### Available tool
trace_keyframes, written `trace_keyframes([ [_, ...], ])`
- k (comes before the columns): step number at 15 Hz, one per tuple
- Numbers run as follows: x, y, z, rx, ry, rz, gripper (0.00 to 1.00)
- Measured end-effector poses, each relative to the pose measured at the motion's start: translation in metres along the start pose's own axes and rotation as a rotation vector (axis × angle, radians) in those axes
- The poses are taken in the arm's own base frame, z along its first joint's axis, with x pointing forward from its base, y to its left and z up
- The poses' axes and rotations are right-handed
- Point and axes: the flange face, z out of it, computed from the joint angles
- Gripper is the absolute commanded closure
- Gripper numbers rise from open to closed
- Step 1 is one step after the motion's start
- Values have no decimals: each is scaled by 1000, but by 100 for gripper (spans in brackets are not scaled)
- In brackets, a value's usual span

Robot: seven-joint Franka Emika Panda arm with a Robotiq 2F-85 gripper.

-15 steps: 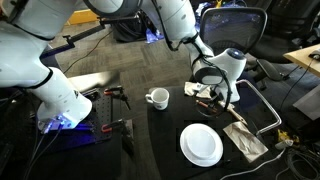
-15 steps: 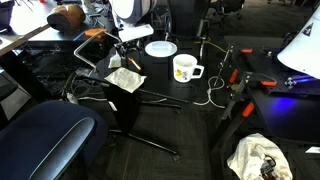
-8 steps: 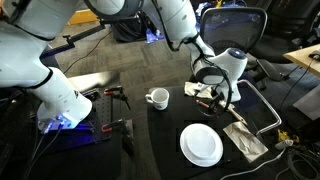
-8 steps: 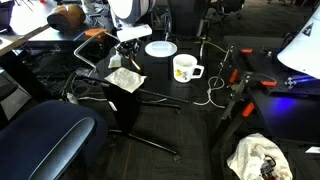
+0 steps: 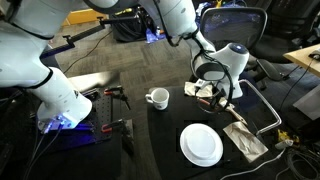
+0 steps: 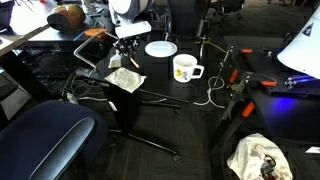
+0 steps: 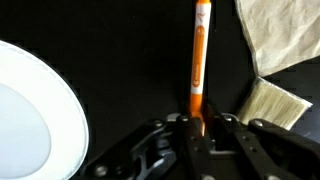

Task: Put the marker in the mug

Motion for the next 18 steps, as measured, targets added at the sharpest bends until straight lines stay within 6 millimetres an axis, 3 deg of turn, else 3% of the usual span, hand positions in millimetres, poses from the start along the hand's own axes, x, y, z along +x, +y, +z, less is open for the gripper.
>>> trace_keyframes([
  [4, -14, 2, -41, 11, 5, -10, 95],
  [9, -48, 10, -93, -23, 36, -109, 95],
  [18, -93, 54, -189, -35, 55, -410, 95],
])
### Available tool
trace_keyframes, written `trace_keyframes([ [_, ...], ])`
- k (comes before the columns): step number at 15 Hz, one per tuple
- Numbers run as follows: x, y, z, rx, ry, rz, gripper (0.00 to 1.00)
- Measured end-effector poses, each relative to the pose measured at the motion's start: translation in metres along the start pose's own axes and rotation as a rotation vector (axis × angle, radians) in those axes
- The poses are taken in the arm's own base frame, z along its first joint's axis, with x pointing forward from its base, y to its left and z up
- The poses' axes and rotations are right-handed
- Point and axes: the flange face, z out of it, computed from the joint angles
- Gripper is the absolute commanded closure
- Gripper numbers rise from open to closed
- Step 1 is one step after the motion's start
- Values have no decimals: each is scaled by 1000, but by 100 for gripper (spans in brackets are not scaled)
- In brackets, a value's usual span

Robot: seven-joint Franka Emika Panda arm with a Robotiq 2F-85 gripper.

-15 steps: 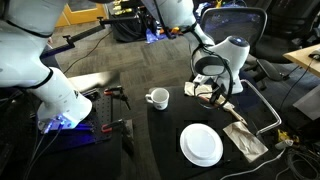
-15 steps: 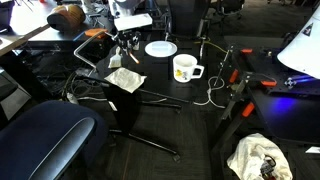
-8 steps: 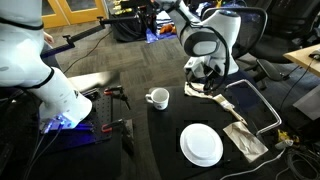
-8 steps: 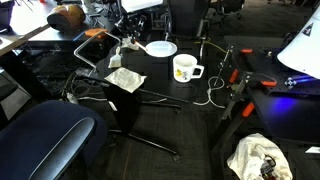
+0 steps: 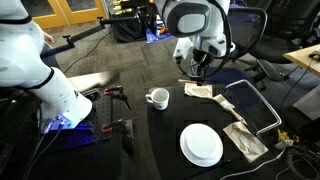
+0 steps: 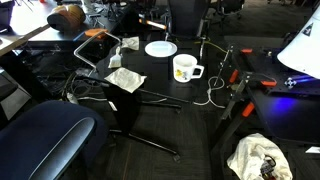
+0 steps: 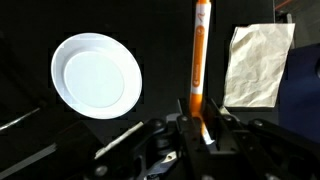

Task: Put the marker in the mug

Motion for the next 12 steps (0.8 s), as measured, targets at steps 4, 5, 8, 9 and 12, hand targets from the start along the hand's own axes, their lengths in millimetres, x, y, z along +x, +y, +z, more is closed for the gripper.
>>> trace_keyframes([
  [4, -17, 16, -33, 15, -38, -155, 95],
  [5, -20, 21, -38, 18, -46, -192, 95],
  [8, -29, 39, -45, 28, -59, -321, 81],
  [9, -31, 43, -45, 35, -61, -371, 81],
  [12, -37, 47, -46, 42, -63, -424, 81],
])
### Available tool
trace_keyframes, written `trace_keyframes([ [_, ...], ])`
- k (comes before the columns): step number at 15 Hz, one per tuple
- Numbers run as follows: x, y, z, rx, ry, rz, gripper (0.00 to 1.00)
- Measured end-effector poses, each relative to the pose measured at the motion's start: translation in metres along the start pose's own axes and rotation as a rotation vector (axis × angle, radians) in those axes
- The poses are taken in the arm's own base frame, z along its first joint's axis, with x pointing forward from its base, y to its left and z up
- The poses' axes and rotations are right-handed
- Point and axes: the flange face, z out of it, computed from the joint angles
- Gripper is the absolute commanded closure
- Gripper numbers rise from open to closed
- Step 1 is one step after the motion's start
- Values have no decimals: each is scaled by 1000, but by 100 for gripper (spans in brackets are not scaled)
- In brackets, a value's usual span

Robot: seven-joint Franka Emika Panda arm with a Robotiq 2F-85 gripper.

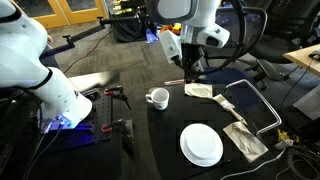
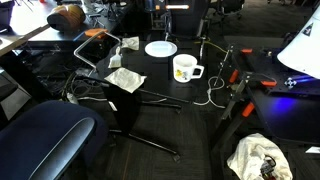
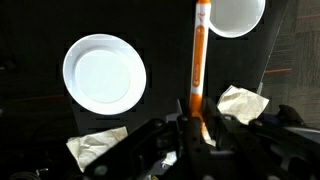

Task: Put the marker in the mug

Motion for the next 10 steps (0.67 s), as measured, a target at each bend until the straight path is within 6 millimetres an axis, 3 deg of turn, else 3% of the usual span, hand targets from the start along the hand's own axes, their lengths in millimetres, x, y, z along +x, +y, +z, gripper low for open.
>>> trace_keyframes([
  [3, 0, -2, 0, 0, -1, -4, 81],
  [4, 0, -2, 0, 0, -1, -4, 95],
  [10, 4, -9, 3, 14, 22, -86, 95],
])
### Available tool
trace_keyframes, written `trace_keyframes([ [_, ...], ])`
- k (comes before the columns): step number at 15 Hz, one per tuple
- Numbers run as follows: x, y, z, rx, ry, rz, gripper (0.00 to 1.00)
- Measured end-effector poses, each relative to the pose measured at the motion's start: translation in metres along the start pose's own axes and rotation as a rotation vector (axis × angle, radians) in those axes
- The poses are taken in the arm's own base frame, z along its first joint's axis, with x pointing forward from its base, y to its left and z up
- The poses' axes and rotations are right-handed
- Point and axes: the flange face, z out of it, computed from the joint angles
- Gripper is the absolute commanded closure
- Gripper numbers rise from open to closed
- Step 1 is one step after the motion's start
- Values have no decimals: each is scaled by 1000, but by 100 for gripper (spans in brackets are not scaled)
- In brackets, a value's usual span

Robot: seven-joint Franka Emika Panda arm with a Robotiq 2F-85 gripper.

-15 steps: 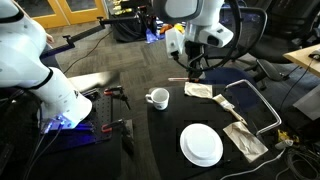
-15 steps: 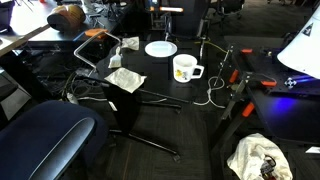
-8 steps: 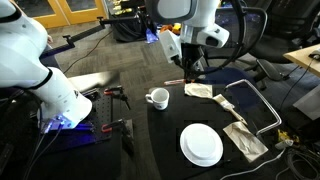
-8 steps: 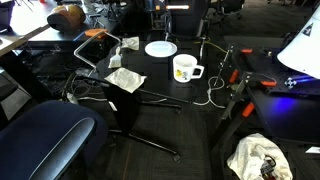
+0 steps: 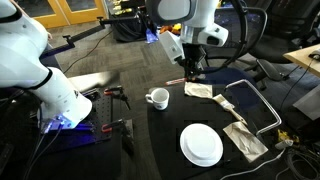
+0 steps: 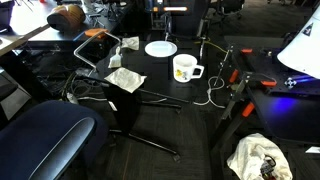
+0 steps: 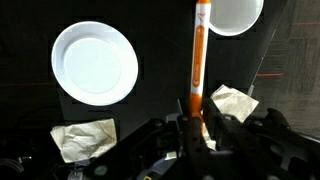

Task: Put the marker in the mug

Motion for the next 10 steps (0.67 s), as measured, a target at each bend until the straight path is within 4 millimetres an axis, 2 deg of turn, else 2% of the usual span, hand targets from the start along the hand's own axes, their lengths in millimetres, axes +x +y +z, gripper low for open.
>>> trace_keyframes([
  [4, 3, -4, 4, 45, 64, -158, 95],
  [10, -3, -5, 13, 155, 161, -425, 95],
])
